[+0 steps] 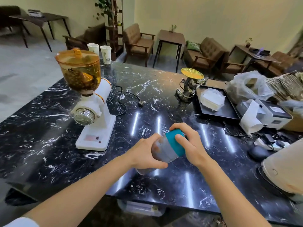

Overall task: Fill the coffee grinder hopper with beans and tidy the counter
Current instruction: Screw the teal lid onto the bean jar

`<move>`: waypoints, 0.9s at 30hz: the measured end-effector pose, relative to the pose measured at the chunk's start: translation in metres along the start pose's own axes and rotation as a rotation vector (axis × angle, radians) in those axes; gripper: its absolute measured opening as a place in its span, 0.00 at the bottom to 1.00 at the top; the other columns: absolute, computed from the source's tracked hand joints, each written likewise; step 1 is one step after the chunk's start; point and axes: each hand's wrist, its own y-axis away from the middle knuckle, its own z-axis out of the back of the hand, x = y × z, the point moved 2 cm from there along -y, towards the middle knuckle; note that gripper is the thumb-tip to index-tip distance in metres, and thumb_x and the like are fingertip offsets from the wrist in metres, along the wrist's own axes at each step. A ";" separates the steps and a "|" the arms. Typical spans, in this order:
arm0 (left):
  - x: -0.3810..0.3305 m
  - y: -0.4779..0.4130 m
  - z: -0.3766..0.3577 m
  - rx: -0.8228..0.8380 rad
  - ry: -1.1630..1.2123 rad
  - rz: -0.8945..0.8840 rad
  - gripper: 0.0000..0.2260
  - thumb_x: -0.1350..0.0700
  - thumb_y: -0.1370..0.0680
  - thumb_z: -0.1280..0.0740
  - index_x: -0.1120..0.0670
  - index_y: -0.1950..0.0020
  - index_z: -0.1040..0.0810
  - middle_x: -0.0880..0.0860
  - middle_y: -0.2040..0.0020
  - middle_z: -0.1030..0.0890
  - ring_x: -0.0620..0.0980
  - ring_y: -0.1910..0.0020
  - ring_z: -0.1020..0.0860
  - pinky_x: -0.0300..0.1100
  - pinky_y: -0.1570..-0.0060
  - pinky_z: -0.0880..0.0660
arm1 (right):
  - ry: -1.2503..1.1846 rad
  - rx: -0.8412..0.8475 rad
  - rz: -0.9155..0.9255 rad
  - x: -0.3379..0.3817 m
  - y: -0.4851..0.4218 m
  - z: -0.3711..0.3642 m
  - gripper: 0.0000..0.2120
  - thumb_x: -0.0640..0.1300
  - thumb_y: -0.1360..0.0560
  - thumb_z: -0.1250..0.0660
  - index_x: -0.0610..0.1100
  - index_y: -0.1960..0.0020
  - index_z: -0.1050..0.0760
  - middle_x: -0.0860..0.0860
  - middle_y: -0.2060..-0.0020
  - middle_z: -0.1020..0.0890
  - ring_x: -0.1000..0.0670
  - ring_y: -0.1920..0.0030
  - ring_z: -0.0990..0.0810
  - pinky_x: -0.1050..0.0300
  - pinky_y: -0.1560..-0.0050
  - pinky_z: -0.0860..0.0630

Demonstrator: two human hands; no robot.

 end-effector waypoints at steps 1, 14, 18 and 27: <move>0.001 0.000 0.001 0.026 0.025 0.000 0.26 0.44 0.41 0.24 0.44 0.48 0.30 0.47 0.61 0.20 0.47 0.62 0.23 0.47 0.59 0.22 | 0.012 0.007 0.015 0.002 -0.001 0.000 0.13 0.52 0.30 0.42 0.52 0.49 0.25 0.49 0.52 0.20 0.52 0.51 0.24 0.65 0.50 0.30; 0.006 -0.009 0.003 -0.036 0.048 0.006 0.27 0.40 0.43 0.27 0.45 0.49 0.30 0.47 0.61 0.19 0.47 0.60 0.20 0.49 0.58 0.21 | 0.174 0.050 -0.138 0.021 -0.015 -0.005 0.10 0.44 0.27 0.45 0.48 0.50 0.27 0.51 0.53 0.22 0.51 0.51 0.26 0.57 0.50 0.31; 0.009 -0.007 0.001 -0.066 -0.017 -0.043 0.27 0.40 0.42 0.27 0.46 0.49 0.31 0.47 0.63 0.19 0.50 0.61 0.21 0.48 0.60 0.22 | 0.109 0.150 -0.258 0.026 -0.007 -0.001 0.13 0.48 0.27 0.43 0.53 0.44 0.27 0.54 0.45 0.24 0.54 0.44 0.27 0.57 0.44 0.32; -0.010 -0.018 0.004 -0.211 -0.121 -0.198 0.28 0.41 0.42 0.27 0.48 0.48 0.32 0.47 0.61 0.22 0.52 0.62 0.24 0.45 0.62 0.24 | 0.024 -0.209 -0.399 0.037 -0.020 0.009 0.06 0.51 0.33 0.35 0.49 0.61 0.23 0.52 0.66 0.23 0.51 0.62 0.27 0.54 0.57 0.32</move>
